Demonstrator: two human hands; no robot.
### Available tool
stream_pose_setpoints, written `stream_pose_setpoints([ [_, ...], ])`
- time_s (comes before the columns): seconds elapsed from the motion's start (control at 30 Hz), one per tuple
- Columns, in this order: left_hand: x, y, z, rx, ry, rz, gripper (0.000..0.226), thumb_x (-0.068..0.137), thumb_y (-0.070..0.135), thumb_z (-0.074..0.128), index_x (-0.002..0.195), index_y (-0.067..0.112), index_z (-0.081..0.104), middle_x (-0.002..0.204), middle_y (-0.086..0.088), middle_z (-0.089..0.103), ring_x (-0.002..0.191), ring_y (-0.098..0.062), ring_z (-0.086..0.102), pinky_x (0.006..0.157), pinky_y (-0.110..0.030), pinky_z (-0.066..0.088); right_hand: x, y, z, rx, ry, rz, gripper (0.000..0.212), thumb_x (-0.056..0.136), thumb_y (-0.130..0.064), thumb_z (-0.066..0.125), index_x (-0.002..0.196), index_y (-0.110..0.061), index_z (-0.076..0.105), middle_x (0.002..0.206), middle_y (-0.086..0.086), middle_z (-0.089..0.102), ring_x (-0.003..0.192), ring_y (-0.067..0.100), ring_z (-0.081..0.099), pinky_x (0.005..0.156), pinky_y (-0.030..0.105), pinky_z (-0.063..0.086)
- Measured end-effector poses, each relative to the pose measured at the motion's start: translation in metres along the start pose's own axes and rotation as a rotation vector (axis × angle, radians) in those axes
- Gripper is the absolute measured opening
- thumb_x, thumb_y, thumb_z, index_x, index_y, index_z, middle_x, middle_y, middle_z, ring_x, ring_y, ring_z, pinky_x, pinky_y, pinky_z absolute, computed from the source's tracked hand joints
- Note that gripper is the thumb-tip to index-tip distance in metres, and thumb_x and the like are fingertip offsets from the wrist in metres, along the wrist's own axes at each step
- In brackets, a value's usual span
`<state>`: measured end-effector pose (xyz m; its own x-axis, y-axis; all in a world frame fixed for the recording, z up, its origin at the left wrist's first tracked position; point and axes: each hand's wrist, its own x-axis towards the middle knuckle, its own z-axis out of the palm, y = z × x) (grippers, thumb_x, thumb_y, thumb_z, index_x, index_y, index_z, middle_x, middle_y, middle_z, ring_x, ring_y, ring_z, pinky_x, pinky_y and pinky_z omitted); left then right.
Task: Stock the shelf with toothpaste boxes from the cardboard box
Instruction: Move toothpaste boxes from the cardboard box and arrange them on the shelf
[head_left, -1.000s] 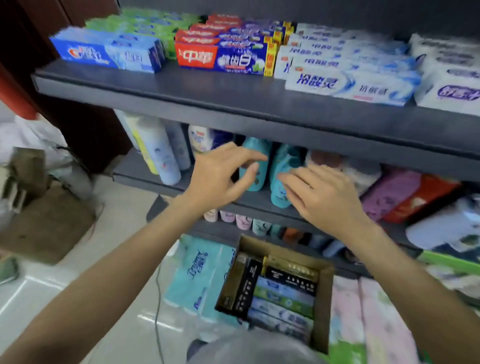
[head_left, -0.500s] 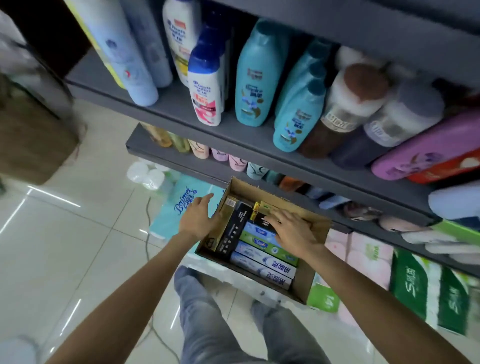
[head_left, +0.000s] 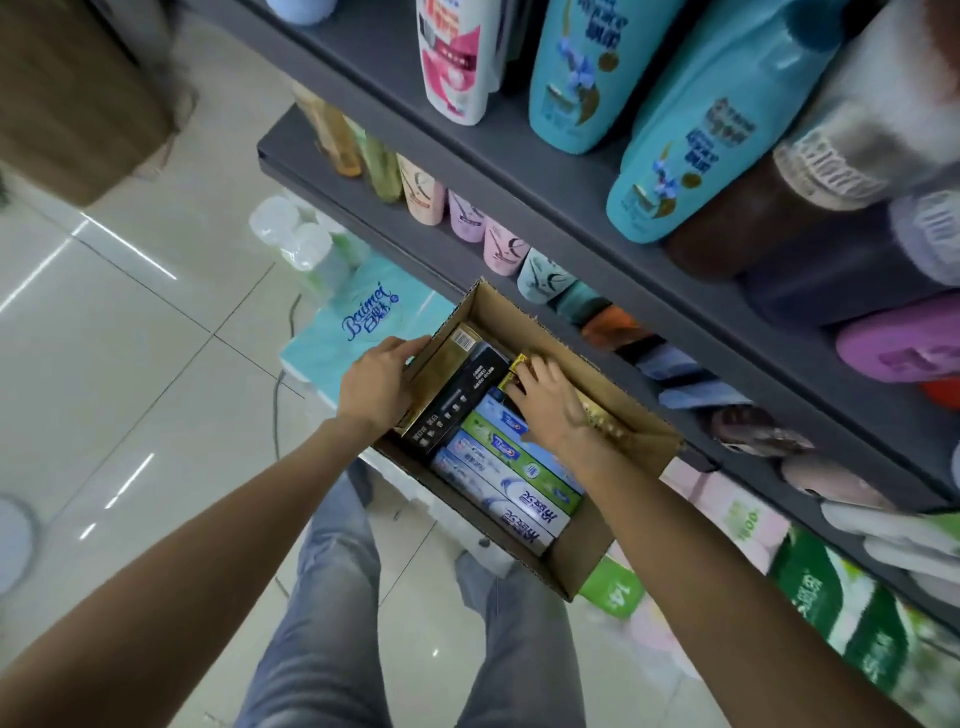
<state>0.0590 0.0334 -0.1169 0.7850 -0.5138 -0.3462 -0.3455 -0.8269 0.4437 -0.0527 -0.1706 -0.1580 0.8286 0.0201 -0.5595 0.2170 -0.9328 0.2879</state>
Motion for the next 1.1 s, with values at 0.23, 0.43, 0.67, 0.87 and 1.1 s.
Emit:
stream_pose_setpoints([
  [0.23,-0.005,-0.001,0.004,-0.002,0.052,0.031,0.052,0.089,0.002,0.051,0.136,0.024,0.048,0.123,-0.005,0.057,0.106,-0.032,0.056,0.082,-0.044,0.051,-0.006,0.0,0.002,0.312,-0.064,0.096,0.07,0.078,-0.039,0.073,0.135,-0.028,0.035,0.138,0.016,0.026,0.113,0.036,0.041,0.092,0.045,0.041],
  [0.43,-0.007,-0.001,0.006,-0.025,0.072,0.036,0.053,0.088,0.001,0.05,0.136,0.024,0.049,0.123,-0.005,0.058,0.107,-0.031,0.055,0.081,-0.042,0.05,0.002,0.009,0.009,0.072,0.045,-0.031,0.072,0.082,-0.053,0.06,0.142,-0.027,0.028,0.155,0.017,0.011,0.133,0.032,0.027,0.102,0.037,0.032],
  [0.67,-0.007,-0.002,0.004,-0.034,0.053,0.039,0.055,0.088,0.0,0.047,0.137,0.026,0.046,0.127,-0.004,0.055,0.111,-0.031,0.052,0.084,-0.044,0.05,0.002,0.001,0.008,-0.002,0.082,-0.018,0.069,0.082,-0.052,0.059,0.139,-0.023,0.032,0.142,0.015,0.033,0.137,0.038,0.023,0.114,0.045,0.017],
  [0.87,-0.009,-0.002,0.004,-0.038,0.054,0.05,0.053,0.09,0.002,0.046,0.138,0.024,0.045,0.128,-0.004,0.055,0.111,-0.032,0.053,0.084,-0.045,0.05,-0.02,-0.002,0.005,0.212,0.118,0.097,0.07,0.062,-0.029,0.081,0.124,-0.021,0.048,0.133,0.018,0.043,0.114,0.043,0.046,0.086,0.05,0.045],
  [1.1,-0.014,0.006,-0.015,-0.09,-0.081,0.125,0.079,0.083,0.018,0.067,0.148,0.028,0.022,0.153,0.001,0.023,0.129,-0.028,0.038,0.101,-0.042,0.041,-0.064,0.006,-0.034,0.534,0.546,0.154,0.068,0.062,-0.023,0.08,0.12,-0.018,0.045,0.128,0.014,0.03,0.113,0.04,0.043,0.087,0.051,0.049],
])
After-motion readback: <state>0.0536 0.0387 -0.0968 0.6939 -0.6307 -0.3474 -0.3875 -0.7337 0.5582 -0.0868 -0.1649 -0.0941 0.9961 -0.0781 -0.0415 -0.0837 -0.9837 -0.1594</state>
